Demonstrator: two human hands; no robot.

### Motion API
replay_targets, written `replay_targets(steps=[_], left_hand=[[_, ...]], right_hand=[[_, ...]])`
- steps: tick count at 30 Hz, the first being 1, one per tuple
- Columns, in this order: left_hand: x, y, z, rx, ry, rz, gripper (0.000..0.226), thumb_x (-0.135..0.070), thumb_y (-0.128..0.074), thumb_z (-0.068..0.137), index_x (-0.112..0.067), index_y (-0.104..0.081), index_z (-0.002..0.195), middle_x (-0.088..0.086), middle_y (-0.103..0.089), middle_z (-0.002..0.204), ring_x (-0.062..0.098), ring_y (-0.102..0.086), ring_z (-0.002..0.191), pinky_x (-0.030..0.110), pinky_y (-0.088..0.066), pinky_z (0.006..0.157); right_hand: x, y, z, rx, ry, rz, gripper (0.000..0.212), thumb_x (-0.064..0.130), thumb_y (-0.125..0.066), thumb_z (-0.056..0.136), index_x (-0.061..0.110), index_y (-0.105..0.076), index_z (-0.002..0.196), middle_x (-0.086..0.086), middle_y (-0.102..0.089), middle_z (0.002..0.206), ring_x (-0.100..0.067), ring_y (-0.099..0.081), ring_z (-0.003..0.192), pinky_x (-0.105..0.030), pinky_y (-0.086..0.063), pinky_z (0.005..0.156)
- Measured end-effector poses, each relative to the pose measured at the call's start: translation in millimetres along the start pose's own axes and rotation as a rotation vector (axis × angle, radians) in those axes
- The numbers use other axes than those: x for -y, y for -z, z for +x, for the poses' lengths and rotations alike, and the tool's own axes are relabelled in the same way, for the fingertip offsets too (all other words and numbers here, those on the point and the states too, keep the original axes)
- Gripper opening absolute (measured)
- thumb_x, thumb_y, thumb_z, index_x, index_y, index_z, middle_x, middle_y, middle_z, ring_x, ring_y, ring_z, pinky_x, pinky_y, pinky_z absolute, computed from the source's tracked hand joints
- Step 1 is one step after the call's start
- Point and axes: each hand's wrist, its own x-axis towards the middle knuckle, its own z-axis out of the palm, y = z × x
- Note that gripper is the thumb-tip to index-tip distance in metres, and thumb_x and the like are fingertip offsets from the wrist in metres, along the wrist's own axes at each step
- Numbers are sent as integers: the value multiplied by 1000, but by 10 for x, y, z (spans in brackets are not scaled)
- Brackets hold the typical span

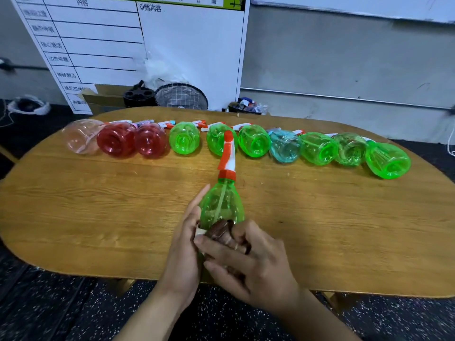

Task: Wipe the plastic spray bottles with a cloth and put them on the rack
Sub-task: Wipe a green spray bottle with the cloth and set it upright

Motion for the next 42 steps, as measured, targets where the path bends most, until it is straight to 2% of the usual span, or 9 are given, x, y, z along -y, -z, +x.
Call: replay_targets(steps=[3,8,12,16,20,24,30,37,42], left_hand=[[-24,11,-6,0,-2,11,52,-53,-41,102,-39,-56,149,3,-69,142,26,-65,133,51,-48,113],[-4,-58,-68,113,36,137,48,-55,-42,102,-41,-61,143,0,-70,137,23,-68,127,62,-55,104],[-7,-99,-107,193,17,133,75,-78,-65,87,-35,-55,148,5,-70,137,28,-68,127,55,-59,101],[7,-136,-99,219,-4,83,85,-76,-80,75,-49,-51,150,-5,-63,148,19,-61,138,56,-51,111],[47,-112,-66,189,0,17,74,-68,-77,81,-58,-49,149,-12,-52,160,17,-50,148,59,-39,121],[72,-124,-108,182,3,85,54,-70,-61,90,-64,-52,143,-25,-49,158,6,-45,149,55,-37,124],[28,-92,-38,83,-19,71,48,-52,-48,104,-42,-55,150,0,-63,150,24,-59,140,60,-43,118],[-96,2,-30,38,-66,35,45,-46,-40,109,-40,-53,151,8,-67,145,31,-64,134,51,-43,115],[-31,-38,-33,100,-17,106,48,-54,-46,101,-46,-57,147,-2,-64,148,23,-61,137,61,-47,113]], right_hand=[[-36,8,19,-38,13,0,31,46,-66,101,38,-72,131,4,-41,101,-4,-48,80,-18,-45,60],[-232,102,100,-226,-406,192,35,44,-52,106,33,-64,137,10,-41,97,4,-46,85,-8,-37,70],[-266,140,115,-245,-500,256,33,40,-53,103,33,-68,132,12,-47,95,-3,-49,87,-12,-39,73],[-227,109,141,-355,-646,435,38,46,-52,104,30,-72,132,0,-52,92,-9,-51,87,-27,-47,76],[-196,99,183,-452,-701,516,35,42,-53,102,31,-71,130,-8,-55,94,-4,-52,90,-20,-46,80],[-215,86,172,-436,-746,523,42,51,-56,101,21,-79,121,3,-53,90,-4,-51,86,-25,-44,78],[-173,130,179,-183,-491,238,33,39,-55,104,34,-68,134,5,-48,93,0,-50,84,-8,-39,72],[-22,73,90,-29,90,16,29,40,-71,100,30,-75,127,4,-44,102,-8,-53,82,-19,-47,69],[-201,127,170,-152,-246,148,32,42,-56,106,34,-68,135,5,-47,98,-1,-50,80,-13,-41,71]])
